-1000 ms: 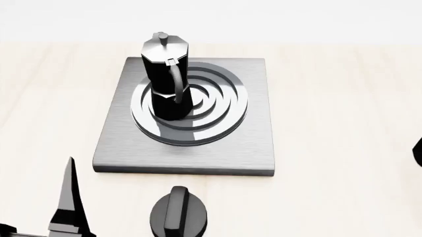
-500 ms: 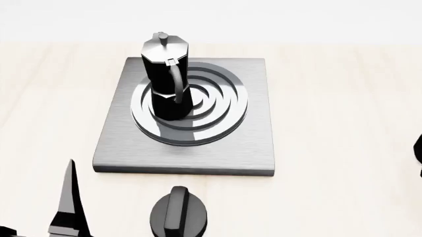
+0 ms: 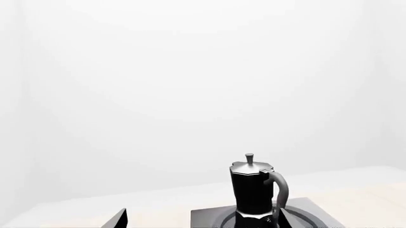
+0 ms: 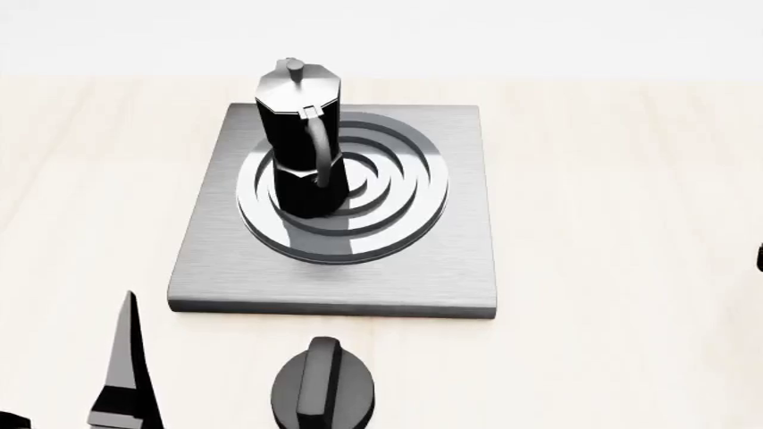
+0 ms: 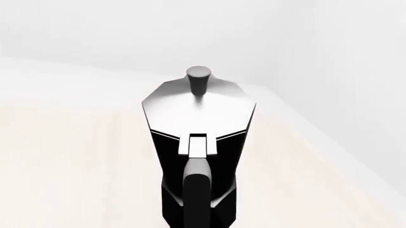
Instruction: Put both moka pots on the stove.
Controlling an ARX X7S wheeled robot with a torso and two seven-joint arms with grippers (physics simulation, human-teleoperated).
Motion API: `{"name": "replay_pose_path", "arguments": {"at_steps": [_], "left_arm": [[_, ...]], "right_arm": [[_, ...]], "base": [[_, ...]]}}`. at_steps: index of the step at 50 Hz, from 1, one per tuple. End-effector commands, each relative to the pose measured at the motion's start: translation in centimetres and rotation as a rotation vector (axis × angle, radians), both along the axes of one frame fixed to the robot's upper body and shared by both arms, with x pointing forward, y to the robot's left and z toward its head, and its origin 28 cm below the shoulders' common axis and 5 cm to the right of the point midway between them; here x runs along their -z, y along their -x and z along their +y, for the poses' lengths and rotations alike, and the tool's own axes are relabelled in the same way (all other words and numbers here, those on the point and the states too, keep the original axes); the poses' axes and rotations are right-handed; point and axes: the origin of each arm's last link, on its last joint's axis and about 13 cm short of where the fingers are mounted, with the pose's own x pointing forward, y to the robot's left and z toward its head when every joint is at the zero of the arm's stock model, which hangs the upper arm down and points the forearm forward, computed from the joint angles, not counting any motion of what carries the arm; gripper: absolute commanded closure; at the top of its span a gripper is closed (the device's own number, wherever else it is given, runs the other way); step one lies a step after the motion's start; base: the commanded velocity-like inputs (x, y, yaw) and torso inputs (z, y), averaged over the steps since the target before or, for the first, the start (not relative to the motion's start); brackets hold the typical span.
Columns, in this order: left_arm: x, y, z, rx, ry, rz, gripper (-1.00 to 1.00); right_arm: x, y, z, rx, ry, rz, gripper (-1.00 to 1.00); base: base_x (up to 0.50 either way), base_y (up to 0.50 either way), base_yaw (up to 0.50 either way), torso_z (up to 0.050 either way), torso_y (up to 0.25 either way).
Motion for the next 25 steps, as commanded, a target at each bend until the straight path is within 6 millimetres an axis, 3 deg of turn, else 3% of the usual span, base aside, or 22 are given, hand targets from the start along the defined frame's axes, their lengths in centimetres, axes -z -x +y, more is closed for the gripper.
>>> {"name": "replay_pose_path", "arguments": {"at_steps": [1, 25], "left_arm": [[0.1, 0.1, 0.0, 0.001, -0.001, 0.003, -1.00], [0.1, 0.7, 0.1, -0.001, 0.000, 0.000, -1.00]], "right_arm": [[-1.9, -1.1, 1.1, -0.010, 0.062, -0.163, 1.00], [-4.4, -1.9, 4.3, -0.216, 0.003, -0.155, 1.00]], "base": [[0.00, 0.00, 0.00, 0.000, 0.000], [0.00, 0.00, 0.00, 0.000, 0.001]]}}
